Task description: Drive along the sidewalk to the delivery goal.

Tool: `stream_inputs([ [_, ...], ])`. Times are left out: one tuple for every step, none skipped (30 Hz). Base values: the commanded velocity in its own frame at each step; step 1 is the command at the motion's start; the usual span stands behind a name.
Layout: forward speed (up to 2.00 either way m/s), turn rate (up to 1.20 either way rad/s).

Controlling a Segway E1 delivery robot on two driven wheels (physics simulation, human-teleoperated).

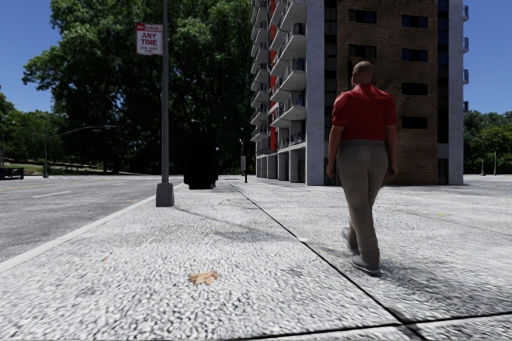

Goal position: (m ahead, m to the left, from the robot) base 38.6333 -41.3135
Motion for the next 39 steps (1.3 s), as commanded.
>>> stream_inputs([
  [0.70, -0.60],
  [0.70, -0.60],
  [0.70, -0.60],
  [0.70, -0.60],
  [0.70, -0.60],
  [0.73, -0.60],
  [0.87, -0.60],
  [0.87, -0.60],
  [0.99, -0.60],
  [1.02, -0.60],
  [1.03, -0.60],
  [1.14, -0.60],
  [1.14, -0.60],
  [1.15, -0.60],
  [1.16, -0.60],
  [1.16, -0.60],
  [1.16, -0.60],
  [1.18, -0.60],
  [1.27, -0.60],
  [1.27, -0.60],
  [1.36, -0.60],
  [1.44, -0.60],
  [1.44, -0.60],
  [1.46, -0.60],
  [1.48, -0.60],
  [1.48, -0.60],
  [1.48, -0.60],
  [1.48, -0.60],
  [1.48, -0.60],
  [1.48, -0.60],
  [1.48, -0.60],
  [1.50, -0.60],
  [1.55, -0.60],
  [1.61, -0.60],
  [1.61, -0.60],
  [1.72, -0.60],
  [1.80, -0.60],
  [1.90, -0.60],
  [1.90, -0.60],
])
